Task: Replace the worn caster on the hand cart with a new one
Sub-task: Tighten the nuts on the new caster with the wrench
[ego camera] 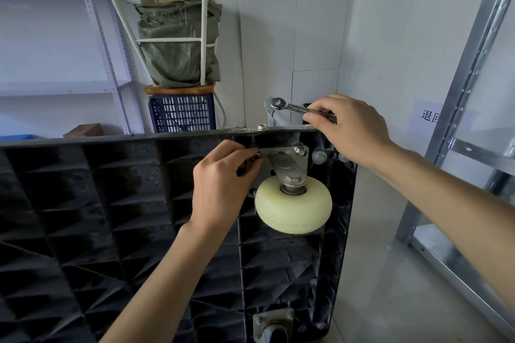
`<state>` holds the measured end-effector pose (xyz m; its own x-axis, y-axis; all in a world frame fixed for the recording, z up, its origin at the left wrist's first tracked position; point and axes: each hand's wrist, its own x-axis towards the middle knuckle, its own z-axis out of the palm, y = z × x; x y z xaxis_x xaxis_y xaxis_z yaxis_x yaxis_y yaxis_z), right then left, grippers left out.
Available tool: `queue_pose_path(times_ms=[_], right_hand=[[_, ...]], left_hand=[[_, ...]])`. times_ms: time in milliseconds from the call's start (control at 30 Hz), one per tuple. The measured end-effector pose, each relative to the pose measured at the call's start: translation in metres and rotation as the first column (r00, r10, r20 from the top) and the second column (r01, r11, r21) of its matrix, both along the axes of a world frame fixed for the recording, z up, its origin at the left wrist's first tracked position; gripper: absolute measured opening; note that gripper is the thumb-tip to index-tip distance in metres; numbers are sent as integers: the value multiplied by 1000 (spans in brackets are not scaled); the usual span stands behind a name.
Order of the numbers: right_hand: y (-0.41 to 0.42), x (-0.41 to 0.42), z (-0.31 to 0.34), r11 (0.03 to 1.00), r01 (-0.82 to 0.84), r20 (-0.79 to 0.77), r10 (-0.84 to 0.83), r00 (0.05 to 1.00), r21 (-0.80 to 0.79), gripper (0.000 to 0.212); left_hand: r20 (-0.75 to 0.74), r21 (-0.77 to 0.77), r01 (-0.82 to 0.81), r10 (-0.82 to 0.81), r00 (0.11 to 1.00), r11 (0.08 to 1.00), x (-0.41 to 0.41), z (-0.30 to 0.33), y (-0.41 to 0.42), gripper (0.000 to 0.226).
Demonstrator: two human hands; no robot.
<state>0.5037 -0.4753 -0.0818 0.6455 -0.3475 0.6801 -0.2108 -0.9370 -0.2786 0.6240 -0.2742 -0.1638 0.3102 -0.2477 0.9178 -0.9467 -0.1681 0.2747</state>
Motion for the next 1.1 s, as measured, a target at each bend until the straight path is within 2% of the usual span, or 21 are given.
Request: queue_pose_path(times_ms=[167,300,433,667,1100], right_hand=[[0,0,0,1000,2,1,-2,1000,4,21],[0,0,0,1000,5,1,-5,1000,6,21],[0,0,0,1000,5,-6,-5,1000,0,22],[-1,0,-1,1000,4,3,-4,1000,2,21],[0,0,-2,1000,7,10,-7,1000,-8,21]], left_hand=[[19,22,20,-20,1000,1000,1,-1,-1,24],[-4,-19,-14,14,1000,1000,0,-3,-1,27],[-20,-59,-36,35,999,998,1,-5,0,18],[58,18,14,-15,998,1000,4,-5,0,22],[2,40,16,-16,1000,999,4,-6,-3,26]])
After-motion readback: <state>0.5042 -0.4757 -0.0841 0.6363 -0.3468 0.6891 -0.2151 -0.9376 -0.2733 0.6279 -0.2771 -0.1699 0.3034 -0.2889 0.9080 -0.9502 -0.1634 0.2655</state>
